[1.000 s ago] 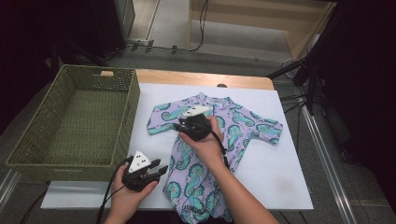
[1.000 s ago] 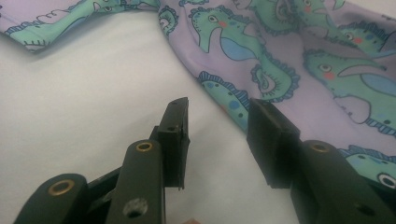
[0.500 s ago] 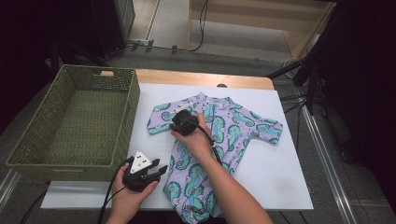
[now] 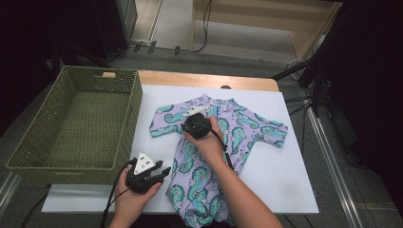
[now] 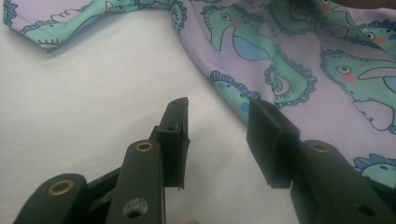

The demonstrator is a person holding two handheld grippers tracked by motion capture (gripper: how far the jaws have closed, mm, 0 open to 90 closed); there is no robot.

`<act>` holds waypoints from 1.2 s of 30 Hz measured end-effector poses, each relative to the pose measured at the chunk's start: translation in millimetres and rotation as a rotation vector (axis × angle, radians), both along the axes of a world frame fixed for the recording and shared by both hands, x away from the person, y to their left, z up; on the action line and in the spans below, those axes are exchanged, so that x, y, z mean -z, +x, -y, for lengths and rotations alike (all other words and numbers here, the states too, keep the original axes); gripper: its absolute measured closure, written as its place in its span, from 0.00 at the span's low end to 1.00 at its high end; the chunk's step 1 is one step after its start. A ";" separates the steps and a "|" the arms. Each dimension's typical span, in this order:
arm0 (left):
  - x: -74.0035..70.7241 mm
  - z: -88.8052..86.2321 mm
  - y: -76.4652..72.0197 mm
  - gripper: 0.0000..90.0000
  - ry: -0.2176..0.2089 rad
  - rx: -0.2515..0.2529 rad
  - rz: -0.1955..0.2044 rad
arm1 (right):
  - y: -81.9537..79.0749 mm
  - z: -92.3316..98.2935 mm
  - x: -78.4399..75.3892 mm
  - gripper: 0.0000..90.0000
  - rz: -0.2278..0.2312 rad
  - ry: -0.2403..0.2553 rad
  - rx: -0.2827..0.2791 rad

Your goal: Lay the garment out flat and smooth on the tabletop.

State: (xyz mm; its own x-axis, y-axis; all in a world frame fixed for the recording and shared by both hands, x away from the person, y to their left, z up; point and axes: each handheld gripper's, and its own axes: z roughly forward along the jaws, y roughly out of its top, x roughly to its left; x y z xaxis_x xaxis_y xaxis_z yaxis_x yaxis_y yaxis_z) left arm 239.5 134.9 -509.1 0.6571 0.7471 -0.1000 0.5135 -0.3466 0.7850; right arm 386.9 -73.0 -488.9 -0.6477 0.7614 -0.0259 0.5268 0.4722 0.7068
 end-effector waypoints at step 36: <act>-14.8 24.9 72.7 0.59 -0.015 -0.163 0.004 | -6.1 69.7 -2.6 0.59 -0.039 0.055 0.107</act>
